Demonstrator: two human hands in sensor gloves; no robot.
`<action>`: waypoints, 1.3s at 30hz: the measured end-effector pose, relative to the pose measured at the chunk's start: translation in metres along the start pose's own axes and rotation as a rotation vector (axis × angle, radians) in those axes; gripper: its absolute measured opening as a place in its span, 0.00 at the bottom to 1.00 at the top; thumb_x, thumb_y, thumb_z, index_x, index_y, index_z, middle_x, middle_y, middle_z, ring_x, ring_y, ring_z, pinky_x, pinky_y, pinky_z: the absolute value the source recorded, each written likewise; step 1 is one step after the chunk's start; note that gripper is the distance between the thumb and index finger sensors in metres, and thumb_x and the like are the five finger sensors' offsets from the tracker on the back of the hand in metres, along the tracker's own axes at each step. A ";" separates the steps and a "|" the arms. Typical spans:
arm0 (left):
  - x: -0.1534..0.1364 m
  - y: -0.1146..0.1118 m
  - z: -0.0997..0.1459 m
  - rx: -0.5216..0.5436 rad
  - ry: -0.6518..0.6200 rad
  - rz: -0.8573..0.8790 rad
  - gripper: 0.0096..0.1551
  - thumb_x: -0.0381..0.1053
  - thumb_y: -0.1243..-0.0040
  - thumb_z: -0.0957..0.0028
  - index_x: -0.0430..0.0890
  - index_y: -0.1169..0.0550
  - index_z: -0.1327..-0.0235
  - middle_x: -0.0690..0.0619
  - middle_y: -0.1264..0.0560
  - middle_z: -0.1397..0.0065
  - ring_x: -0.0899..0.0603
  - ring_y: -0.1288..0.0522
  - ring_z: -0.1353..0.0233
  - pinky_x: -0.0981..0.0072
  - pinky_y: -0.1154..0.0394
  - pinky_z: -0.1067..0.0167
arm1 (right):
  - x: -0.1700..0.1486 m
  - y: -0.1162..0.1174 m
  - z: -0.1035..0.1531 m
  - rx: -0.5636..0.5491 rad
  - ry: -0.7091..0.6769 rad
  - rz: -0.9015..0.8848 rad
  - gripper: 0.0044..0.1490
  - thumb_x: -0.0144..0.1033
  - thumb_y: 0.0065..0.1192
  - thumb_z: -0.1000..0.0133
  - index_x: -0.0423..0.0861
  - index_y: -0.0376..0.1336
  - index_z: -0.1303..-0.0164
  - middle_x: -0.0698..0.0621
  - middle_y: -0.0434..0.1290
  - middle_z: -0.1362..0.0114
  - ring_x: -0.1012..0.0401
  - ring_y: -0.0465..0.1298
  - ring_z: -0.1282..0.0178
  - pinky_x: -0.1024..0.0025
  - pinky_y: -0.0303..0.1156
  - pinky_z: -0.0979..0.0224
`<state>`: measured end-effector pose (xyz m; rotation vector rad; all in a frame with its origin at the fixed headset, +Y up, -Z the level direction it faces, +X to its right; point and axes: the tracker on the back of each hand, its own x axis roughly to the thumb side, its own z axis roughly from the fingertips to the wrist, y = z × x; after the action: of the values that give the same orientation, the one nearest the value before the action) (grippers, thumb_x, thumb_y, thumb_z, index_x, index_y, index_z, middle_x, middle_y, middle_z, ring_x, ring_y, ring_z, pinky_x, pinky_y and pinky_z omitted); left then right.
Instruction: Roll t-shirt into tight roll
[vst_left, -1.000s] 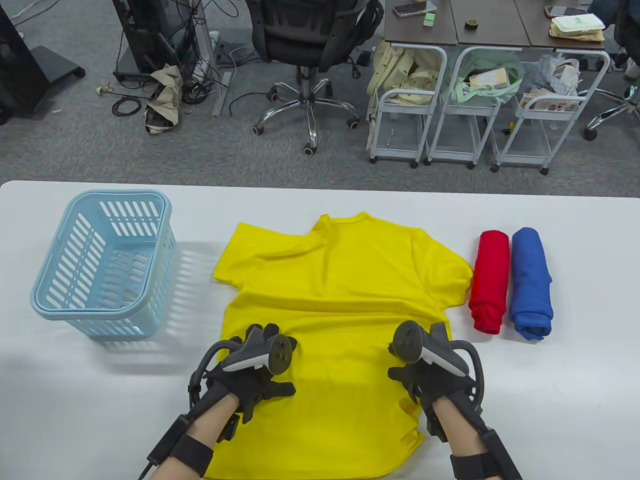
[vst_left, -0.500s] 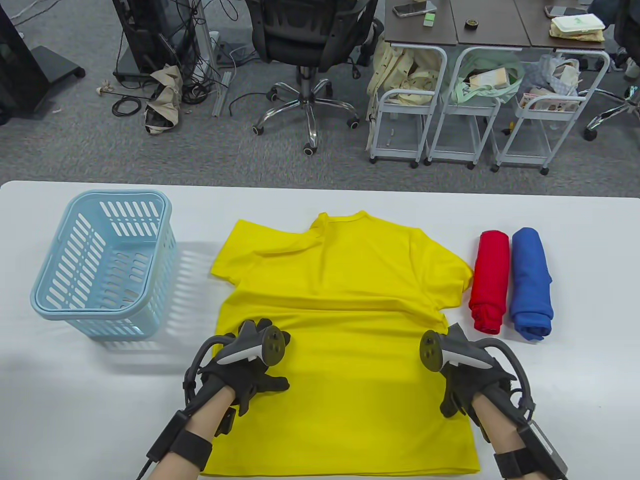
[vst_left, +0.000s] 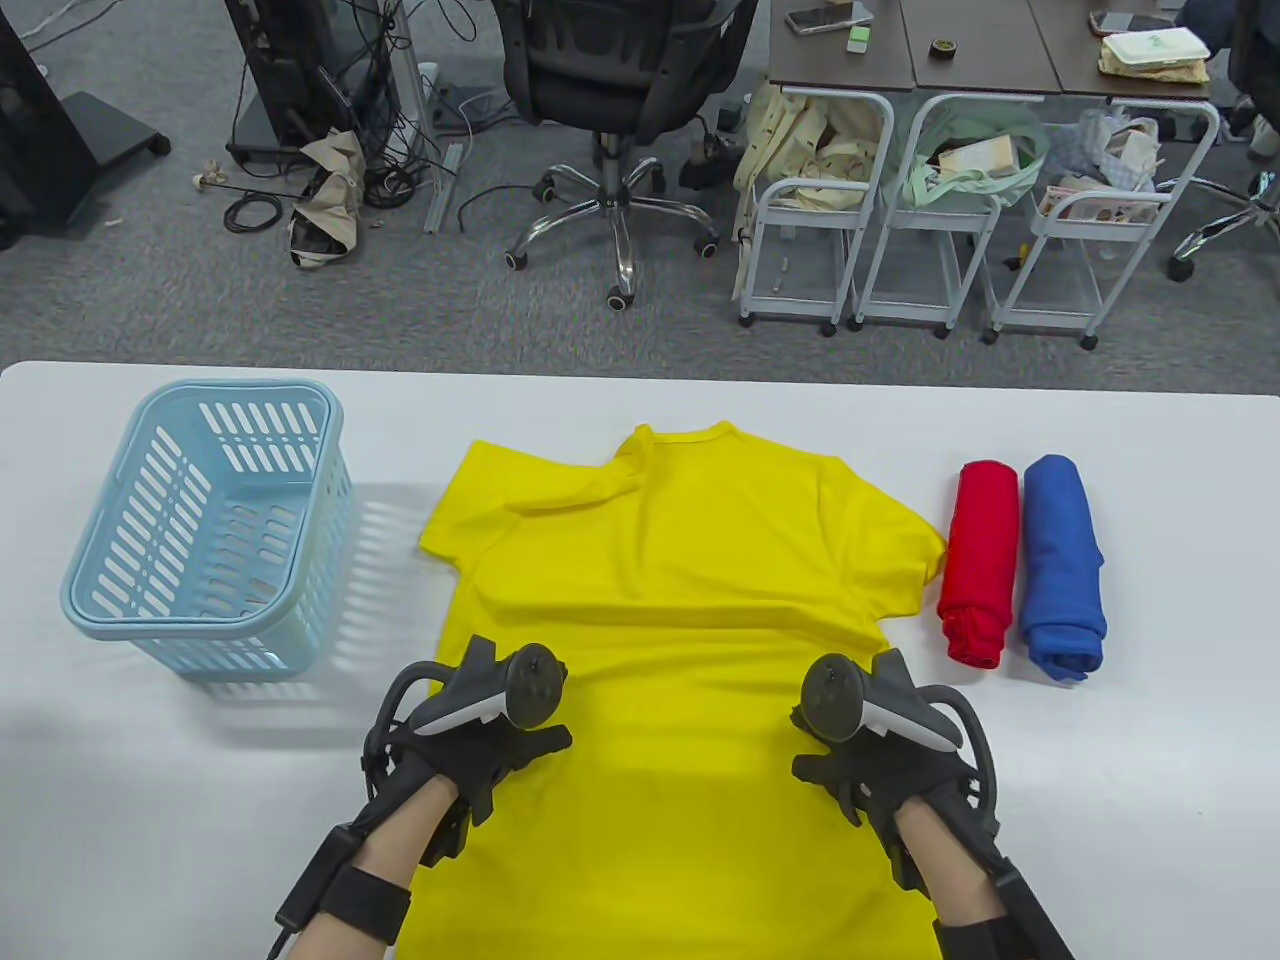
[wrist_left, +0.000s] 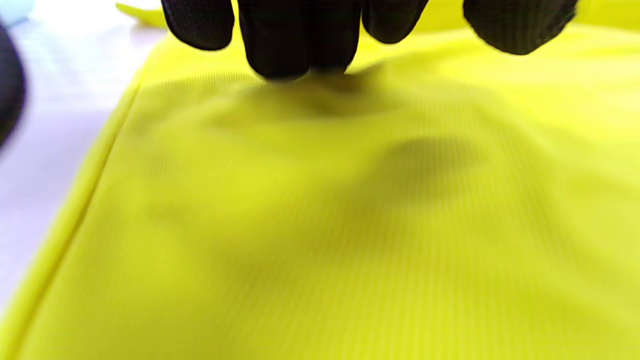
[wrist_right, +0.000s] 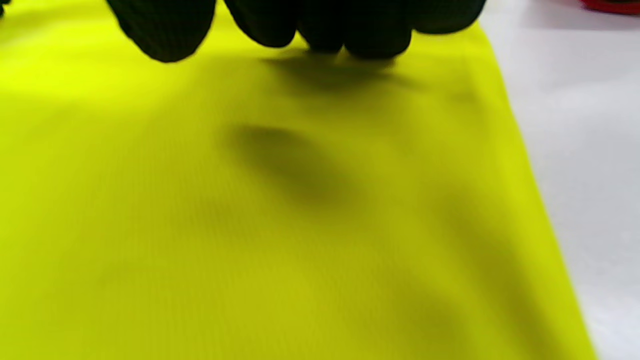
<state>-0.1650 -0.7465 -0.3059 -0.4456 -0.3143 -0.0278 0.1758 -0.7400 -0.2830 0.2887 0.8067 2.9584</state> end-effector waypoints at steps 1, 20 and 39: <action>-0.001 -0.002 -0.001 0.006 0.017 -0.003 0.44 0.71 0.58 0.43 0.58 0.47 0.14 0.47 0.46 0.09 0.37 0.41 0.14 0.38 0.41 0.22 | -0.001 0.001 0.000 -0.013 -0.002 -0.013 0.40 0.53 0.59 0.42 0.52 0.56 0.20 0.47 0.60 0.16 0.46 0.63 0.18 0.48 0.61 0.24; -0.060 0.053 -0.121 -0.059 0.339 0.077 0.46 0.70 0.77 0.42 0.54 0.74 0.21 0.48 0.68 0.10 0.33 0.68 0.14 0.32 0.55 0.21 | -0.019 0.024 -0.020 0.096 0.079 -0.036 0.56 0.58 0.59 0.43 0.56 0.33 0.16 0.48 0.30 0.13 0.45 0.33 0.13 0.44 0.42 0.18; -0.039 0.032 -0.084 -0.056 0.358 0.021 0.47 0.73 0.76 0.44 0.53 0.64 0.16 0.40 0.62 0.10 0.28 0.57 0.14 0.32 0.48 0.22 | -0.022 0.028 -0.018 0.105 0.068 -0.045 0.57 0.59 0.57 0.43 0.56 0.30 0.16 0.48 0.28 0.14 0.46 0.31 0.13 0.45 0.39 0.18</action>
<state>-0.1749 -0.7551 -0.4027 -0.4897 0.0429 -0.0951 0.1932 -0.7750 -0.2873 0.1730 0.9649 2.9033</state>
